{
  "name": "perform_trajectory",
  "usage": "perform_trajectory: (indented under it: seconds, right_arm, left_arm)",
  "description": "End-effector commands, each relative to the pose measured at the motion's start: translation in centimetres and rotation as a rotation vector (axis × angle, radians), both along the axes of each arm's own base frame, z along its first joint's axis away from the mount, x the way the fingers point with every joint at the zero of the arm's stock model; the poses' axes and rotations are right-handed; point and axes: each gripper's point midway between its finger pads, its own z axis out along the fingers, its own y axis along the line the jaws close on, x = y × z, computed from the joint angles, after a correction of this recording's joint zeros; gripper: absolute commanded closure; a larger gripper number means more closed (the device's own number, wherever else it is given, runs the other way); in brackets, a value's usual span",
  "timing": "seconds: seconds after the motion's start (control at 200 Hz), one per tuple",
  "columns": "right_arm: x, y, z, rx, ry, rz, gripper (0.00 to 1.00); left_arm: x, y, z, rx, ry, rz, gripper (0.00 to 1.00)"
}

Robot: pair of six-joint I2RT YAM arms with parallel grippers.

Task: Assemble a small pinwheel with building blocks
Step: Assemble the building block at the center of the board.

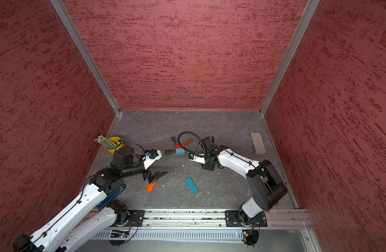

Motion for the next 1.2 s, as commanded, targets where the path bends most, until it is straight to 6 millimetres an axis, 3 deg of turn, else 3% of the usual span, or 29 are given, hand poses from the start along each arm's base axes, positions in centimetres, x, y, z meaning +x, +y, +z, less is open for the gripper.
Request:
perform_trajectory:
  seconds: [0.0,0.11,0.336,1.197]
  right_arm:
    - [2.5,1.4,0.6,0.008,-0.061,0.082,0.72]
    - [4.0,2.2,0.5,0.008,-0.076,0.113,0.72]
    - [5.8,3.1,0.3,-0.005,-0.078,0.158,0.71]
    - [7.5,4.3,-1.6,-0.057,-0.026,0.246,0.71]
  left_arm:
    - [2.3,2.0,-0.2,0.011,0.015,0.145,0.00]
    - [3.4,3.2,0.0,-0.005,0.028,0.217,0.00]
    - [3.9,3.9,0.1,-0.010,0.029,0.245,0.00]
    - [4.2,4.5,0.5,-0.016,0.018,0.272,0.00]
